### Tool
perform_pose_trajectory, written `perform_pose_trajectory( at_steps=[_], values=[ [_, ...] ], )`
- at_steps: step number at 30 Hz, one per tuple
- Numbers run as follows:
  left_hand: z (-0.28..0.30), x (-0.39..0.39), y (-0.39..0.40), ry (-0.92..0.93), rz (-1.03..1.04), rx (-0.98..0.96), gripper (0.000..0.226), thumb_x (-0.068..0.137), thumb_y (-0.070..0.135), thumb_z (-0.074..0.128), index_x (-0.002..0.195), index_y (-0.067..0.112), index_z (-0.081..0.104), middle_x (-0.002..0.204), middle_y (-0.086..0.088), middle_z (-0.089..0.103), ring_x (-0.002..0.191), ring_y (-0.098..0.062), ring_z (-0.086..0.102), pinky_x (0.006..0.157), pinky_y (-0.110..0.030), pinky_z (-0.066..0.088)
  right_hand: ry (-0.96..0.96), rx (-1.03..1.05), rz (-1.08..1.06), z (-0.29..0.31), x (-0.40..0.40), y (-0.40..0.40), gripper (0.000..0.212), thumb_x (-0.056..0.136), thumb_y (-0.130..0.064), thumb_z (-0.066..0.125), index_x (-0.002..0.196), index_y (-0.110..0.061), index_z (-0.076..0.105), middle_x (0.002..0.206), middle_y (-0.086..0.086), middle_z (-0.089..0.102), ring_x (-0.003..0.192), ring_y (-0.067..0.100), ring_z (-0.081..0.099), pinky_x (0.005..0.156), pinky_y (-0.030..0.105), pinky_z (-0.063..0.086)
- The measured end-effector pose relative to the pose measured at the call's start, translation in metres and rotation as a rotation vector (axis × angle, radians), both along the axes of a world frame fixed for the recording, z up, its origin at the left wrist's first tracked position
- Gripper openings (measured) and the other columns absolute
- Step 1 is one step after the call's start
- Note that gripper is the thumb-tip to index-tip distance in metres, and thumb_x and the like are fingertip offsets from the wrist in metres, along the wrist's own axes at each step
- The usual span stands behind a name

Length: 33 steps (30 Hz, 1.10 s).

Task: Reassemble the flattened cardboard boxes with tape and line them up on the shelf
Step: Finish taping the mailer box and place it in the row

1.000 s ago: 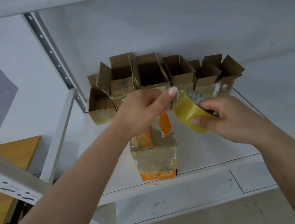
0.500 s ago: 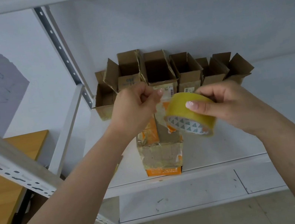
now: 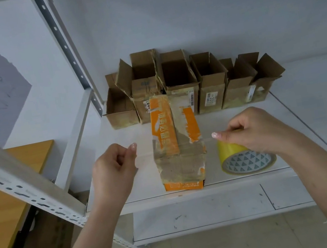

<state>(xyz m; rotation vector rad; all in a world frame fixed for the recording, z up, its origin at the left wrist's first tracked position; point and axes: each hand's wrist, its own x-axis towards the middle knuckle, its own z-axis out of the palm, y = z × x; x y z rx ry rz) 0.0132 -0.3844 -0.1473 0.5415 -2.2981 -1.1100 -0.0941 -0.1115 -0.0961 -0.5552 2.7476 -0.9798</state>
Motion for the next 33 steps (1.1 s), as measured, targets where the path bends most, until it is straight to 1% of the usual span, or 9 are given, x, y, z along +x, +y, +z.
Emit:
perform_pose_trajectory(
  at_steps=[2,7,12,15,18,21,24,26,33],
  values=[
    [-0.004,-0.002,-0.001,0.017,0.008,-0.028,0.036,0.093,0.034,0.062,0.068,0.010,0.056,0.053,-0.003,0.060,0.056,-0.009,0.058,0.052,-0.022,0.044,-0.025,-0.008,-0.003,-0.004,-0.003,0.000,0.059,0.073,-0.064,0.065,0.064,-0.006,0.065,0.046,-0.005,0.038,0.042,0.008,0.041,0.051,0.029,0.038],
    [-0.013,-0.008,0.000,0.030,-0.018,-0.008,0.035,0.094,0.034,0.061,0.066,0.014,0.054,0.059,0.012,0.063,0.055,-0.010,0.057,0.051,-0.015,0.042,-0.066,-0.030,-0.002,-0.014,-0.008,0.002,0.059,0.075,-0.061,0.067,0.065,-0.003,0.065,0.042,-0.007,0.034,0.042,0.009,0.039,0.050,0.028,0.036],
    [-0.033,-0.009,0.007,0.005,-0.004,0.100,0.035,0.095,0.032,0.060,0.065,0.015,0.054,0.052,0.007,0.061,0.055,-0.006,0.058,0.051,-0.009,0.040,-0.164,-0.069,-0.021,-0.035,-0.005,-0.001,0.058,0.060,-0.072,0.061,0.065,-0.015,0.071,0.054,0.001,0.059,0.057,0.017,0.059,0.058,0.033,0.047],
    [-0.048,-0.010,0.019,-0.032,-0.024,0.279,0.035,0.097,0.034,0.056,0.069,0.013,0.058,0.050,0.010,0.059,0.047,-0.003,0.051,0.052,-0.015,0.041,-0.164,-0.122,-0.018,-0.048,-0.004,-0.005,0.064,0.054,-0.077,0.056,0.066,-0.016,0.071,0.063,0.007,0.065,0.064,0.023,0.064,0.065,0.036,0.049],
    [-0.055,-0.012,0.033,-0.051,-0.031,0.418,0.039,0.098,0.036,0.053,0.070,0.009,0.054,0.047,0.009,0.055,0.044,-0.005,0.045,0.054,-0.029,0.042,-0.144,-0.165,-0.027,-0.059,0.000,-0.010,0.061,0.058,-0.074,0.055,0.067,-0.016,0.071,0.063,0.007,0.065,0.064,0.026,0.062,0.063,0.036,0.046],
    [-0.056,-0.015,0.037,-0.028,-0.038,0.448,0.040,0.098,0.036,0.052,0.068,0.011,0.047,0.046,0.008,0.051,0.044,-0.006,0.044,0.055,-0.034,0.041,-0.132,-0.177,-0.038,-0.064,0.002,-0.013,0.056,0.063,-0.073,0.056,0.066,-0.019,0.071,0.060,0.001,0.062,0.064,0.024,0.060,0.065,0.042,0.048],
    [-0.056,-0.016,0.037,-0.042,-0.048,0.422,0.041,0.097,0.038,0.051,0.066,0.013,0.046,0.047,0.007,0.052,0.044,-0.007,0.045,0.055,-0.035,0.041,-0.126,-0.149,-0.043,-0.066,0.000,-0.014,0.037,0.082,-0.054,0.065,0.068,-0.020,0.071,0.066,0.000,0.066,0.071,0.024,0.063,0.072,0.047,0.051],
    [-0.055,-0.017,0.036,-0.076,-0.046,0.407,0.042,0.097,0.042,0.049,0.066,0.013,0.046,0.047,0.007,0.054,0.046,-0.011,0.046,0.055,-0.034,0.041,-0.123,-0.145,-0.043,-0.066,0.000,-0.014,0.032,0.084,-0.049,0.066,0.068,-0.021,0.071,0.066,0.001,0.066,0.072,0.024,0.064,0.072,0.046,0.052],
    [-0.063,-0.012,0.040,-0.338,-0.089,0.512,0.068,0.091,0.070,0.030,0.056,0.015,0.047,0.042,0.002,0.051,0.038,-0.009,0.046,0.053,-0.028,0.039,-0.128,-0.155,-0.065,-0.067,0.002,-0.014,0.036,0.081,-0.054,0.065,0.066,-0.022,0.070,0.061,-0.004,0.064,0.068,0.019,0.064,0.068,0.042,0.051]
  ],
)
